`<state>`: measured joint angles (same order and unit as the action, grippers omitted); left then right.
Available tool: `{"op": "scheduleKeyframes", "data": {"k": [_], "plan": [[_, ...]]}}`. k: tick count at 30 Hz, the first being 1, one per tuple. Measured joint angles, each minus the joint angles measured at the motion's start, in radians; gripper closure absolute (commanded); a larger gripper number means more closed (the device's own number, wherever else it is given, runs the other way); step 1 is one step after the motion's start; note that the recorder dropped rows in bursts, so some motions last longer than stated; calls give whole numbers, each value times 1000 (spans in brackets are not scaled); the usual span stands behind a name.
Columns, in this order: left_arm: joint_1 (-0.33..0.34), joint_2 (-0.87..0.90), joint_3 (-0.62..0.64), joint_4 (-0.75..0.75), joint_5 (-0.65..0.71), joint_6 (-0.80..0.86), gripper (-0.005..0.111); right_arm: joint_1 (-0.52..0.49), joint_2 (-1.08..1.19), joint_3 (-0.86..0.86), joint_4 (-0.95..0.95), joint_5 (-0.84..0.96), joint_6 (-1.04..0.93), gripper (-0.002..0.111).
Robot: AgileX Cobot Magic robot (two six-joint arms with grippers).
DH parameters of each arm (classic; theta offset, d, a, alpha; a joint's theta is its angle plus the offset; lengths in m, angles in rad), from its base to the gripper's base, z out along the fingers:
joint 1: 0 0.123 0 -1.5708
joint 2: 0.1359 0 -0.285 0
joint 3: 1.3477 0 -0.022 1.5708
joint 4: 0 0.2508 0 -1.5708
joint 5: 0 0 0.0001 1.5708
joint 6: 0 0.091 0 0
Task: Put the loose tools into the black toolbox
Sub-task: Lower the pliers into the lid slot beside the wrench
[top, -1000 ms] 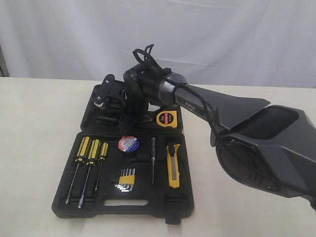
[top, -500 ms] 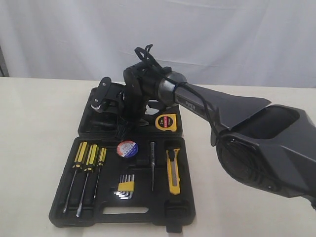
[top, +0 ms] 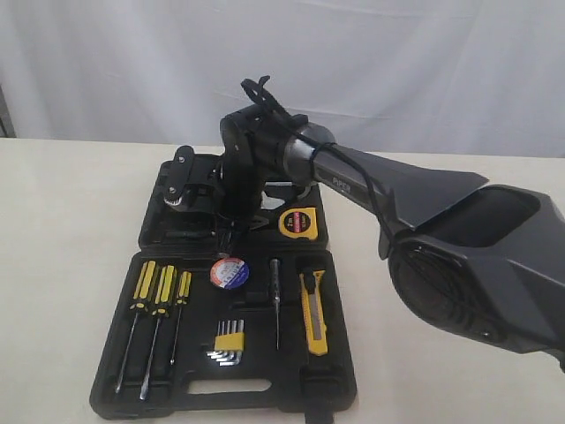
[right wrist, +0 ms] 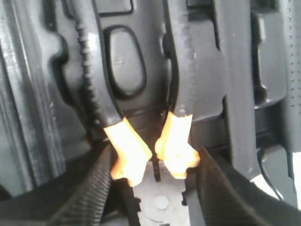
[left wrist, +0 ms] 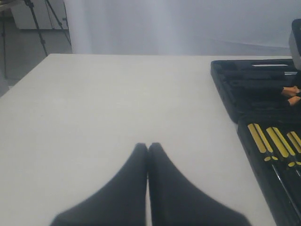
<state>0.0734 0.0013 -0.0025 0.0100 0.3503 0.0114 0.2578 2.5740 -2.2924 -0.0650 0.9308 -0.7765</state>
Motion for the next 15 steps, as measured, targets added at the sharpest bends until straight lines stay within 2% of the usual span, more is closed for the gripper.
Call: {"op": "scheduleKeyframes", "data": {"k": [3,4,5,13,15], "plan": [[0,0,0,0,0,0,107,0,0,0,0,2,-7,76],[0,0,0,0,0,0,107,0,0,0,0,2,-9,64],[0,0,0,0,0,0,107,0,0,0,0,6,-11,58],[0,0,0,0,0,0,107,0,-5,0,0,18,-17,56],[0,0,0,0,0,0,107,0,-8,0,0,25,-26,45]]}}
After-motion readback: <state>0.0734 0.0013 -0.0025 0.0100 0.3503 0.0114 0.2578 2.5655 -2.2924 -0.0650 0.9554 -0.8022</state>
